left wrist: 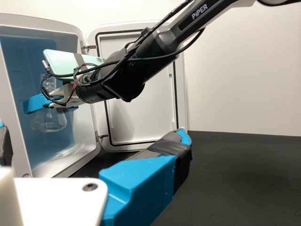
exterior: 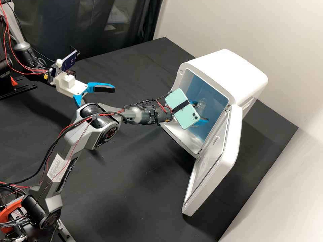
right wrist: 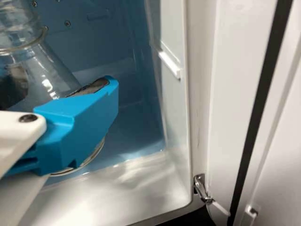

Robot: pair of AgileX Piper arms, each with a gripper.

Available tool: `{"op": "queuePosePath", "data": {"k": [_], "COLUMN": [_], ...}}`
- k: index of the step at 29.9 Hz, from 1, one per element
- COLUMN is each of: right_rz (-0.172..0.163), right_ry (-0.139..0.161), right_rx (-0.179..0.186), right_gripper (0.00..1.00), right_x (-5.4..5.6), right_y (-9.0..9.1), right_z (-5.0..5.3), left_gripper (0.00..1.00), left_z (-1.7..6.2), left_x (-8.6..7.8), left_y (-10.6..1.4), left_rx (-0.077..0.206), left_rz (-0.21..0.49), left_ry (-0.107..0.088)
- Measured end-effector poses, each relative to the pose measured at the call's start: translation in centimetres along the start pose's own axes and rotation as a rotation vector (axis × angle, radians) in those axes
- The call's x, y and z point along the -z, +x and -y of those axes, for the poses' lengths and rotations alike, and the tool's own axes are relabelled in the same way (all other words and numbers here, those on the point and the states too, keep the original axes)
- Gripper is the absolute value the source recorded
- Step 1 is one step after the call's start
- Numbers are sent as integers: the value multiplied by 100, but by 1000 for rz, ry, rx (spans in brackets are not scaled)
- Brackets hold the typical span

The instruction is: Place the flask in the incubator

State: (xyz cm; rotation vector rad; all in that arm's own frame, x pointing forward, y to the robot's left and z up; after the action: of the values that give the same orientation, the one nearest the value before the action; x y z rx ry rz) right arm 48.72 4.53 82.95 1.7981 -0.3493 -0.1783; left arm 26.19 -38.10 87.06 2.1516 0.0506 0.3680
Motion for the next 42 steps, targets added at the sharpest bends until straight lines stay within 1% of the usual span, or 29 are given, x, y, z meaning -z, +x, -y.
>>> {"op": "queuePosePath", "data": {"k": [6,9,12,15,18,20,21,23,27,31,33,38,42], "right_rz": [-1,4,7,8,10,20,25,37,47,51,59,81,112], "right_ry": [-10,-11,-9,-11,-32,-47,-48,-58,-90,-97,-99,-137,-165], "right_rx": [30,43,45,55,72,83,87,97,107,109,107,107,111], "right_gripper": [0,0,0,0,0,0,0,0,0,0,0,0,0], "right_x": [13,5,-3,-7,-17,-42,-48,-68,-101,-109,-119,-139,-193], "right_y": [-48,-57,-55,-58,-63,-56,-54,-42,-30,-29,-31,-43,-41], "right_z": [133,176,192,246,334,396,424,469,536,546,559,609,677], "left_gripper": [100,100,100,100,100,100,100,100,100,100,100,100,100], "left_z": [0,0,0,0,0,0,0,0,0,0,0,0,0], "left_x": [0,0,0,0,0,0,0,0,0,0,0,0,0], "left_y": [0,0,0,0,0,0,0,0,0,0,0,0,0], "left_rx": [0,0,0,0,0,0,0,0,0,0,0,0,0], "left_rz": [0,0,0,0,0,0,0,0,0,0,0,0,0], "left_ry": [0,0,0,0,0,0,0,0,0,0,0,0,0]}}
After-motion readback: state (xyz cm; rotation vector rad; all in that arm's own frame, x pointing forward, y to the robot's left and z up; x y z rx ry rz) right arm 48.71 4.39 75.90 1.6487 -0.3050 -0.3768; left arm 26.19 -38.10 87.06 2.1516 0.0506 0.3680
